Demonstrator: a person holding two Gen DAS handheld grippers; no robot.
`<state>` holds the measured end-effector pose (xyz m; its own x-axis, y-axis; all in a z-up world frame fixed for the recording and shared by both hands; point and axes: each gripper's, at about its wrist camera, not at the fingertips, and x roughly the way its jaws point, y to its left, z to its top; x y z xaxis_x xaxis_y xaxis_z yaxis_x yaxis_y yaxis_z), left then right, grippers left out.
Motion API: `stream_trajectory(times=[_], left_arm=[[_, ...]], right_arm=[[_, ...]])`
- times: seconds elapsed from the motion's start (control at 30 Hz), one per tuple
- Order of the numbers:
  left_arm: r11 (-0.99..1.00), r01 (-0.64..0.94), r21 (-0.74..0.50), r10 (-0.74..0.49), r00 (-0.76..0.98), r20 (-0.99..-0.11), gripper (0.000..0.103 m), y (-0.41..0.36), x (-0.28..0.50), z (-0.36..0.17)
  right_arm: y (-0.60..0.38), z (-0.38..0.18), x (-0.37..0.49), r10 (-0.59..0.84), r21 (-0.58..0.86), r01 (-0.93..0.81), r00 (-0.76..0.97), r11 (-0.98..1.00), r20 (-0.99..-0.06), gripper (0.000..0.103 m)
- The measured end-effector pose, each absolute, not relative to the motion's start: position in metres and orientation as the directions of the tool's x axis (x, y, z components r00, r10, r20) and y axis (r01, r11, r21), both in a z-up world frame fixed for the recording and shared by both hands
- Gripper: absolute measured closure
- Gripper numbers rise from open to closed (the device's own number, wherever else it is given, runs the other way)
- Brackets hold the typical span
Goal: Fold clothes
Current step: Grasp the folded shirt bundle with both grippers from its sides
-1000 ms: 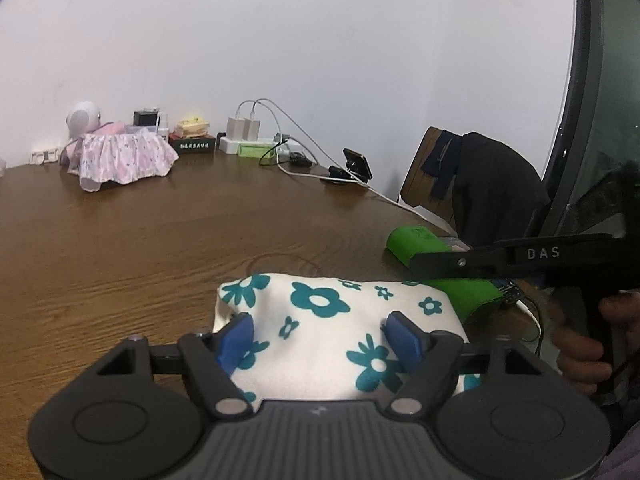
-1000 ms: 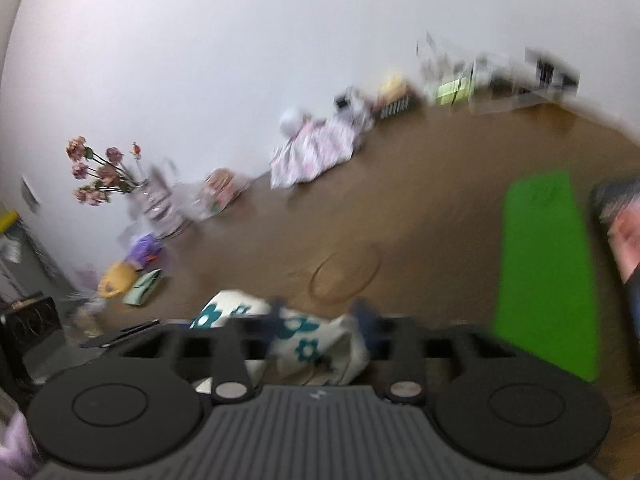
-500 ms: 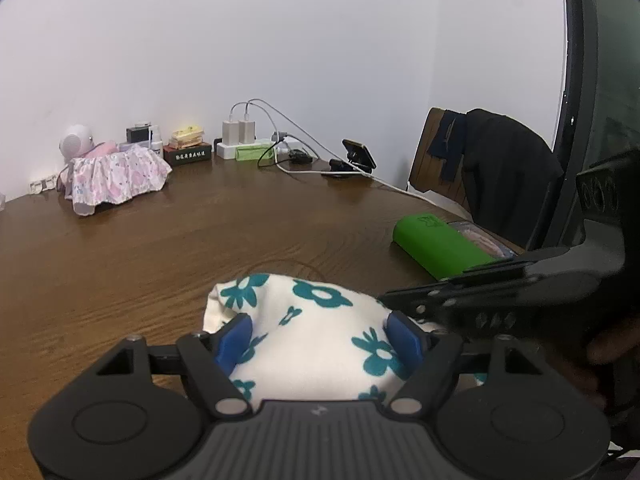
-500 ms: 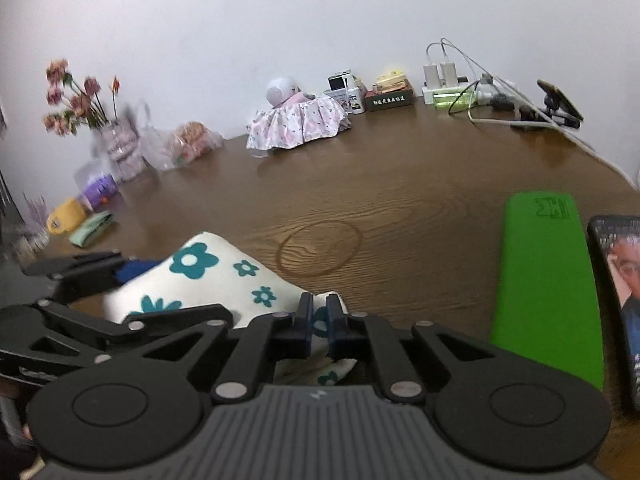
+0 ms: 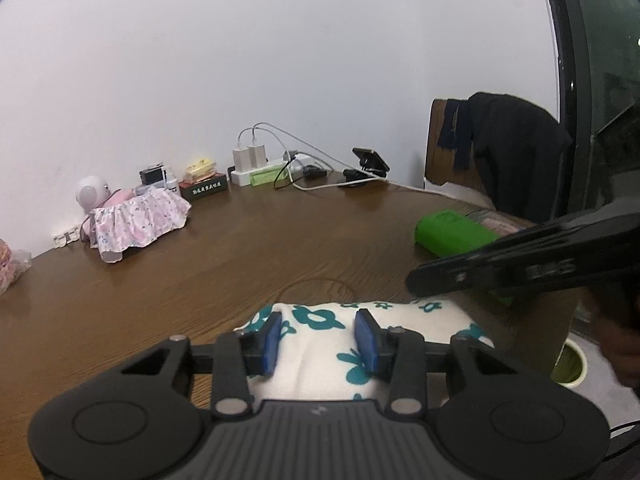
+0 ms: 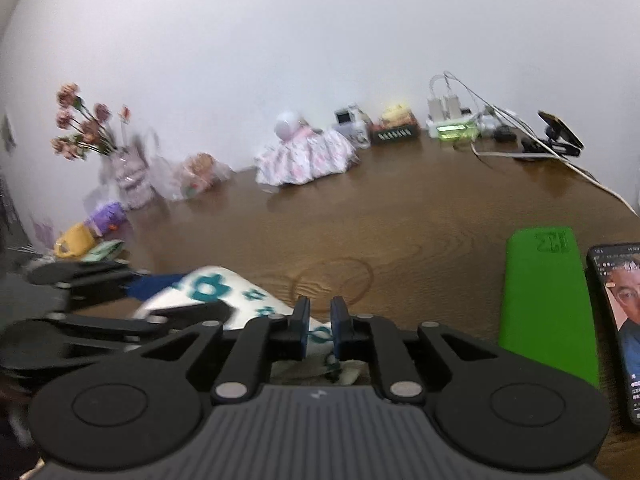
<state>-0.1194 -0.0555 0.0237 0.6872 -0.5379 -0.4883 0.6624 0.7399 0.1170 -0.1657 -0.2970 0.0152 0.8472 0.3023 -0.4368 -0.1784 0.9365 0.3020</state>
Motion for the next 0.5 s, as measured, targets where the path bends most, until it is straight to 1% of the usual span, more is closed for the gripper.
stream_trajectory(times=[0.1,0.5], left_arm=[[0.749,0.656,0.092,-0.536,0.682,-0.499,0.066,-0.055,-0.115,0.023],[0.764,0.635,0.118,-0.505,0.701,-0.504,0.067,-0.061,-0.116,0.019]], right_arm=[[-0.292,0.016,-0.169,0.319,0.296,-0.201,0.841,0.934,-0.436,0.09],[-0.276,0.003,-0.156,0.315,0.25,-0.219,0.826,0.943,-0.467,0.09]])
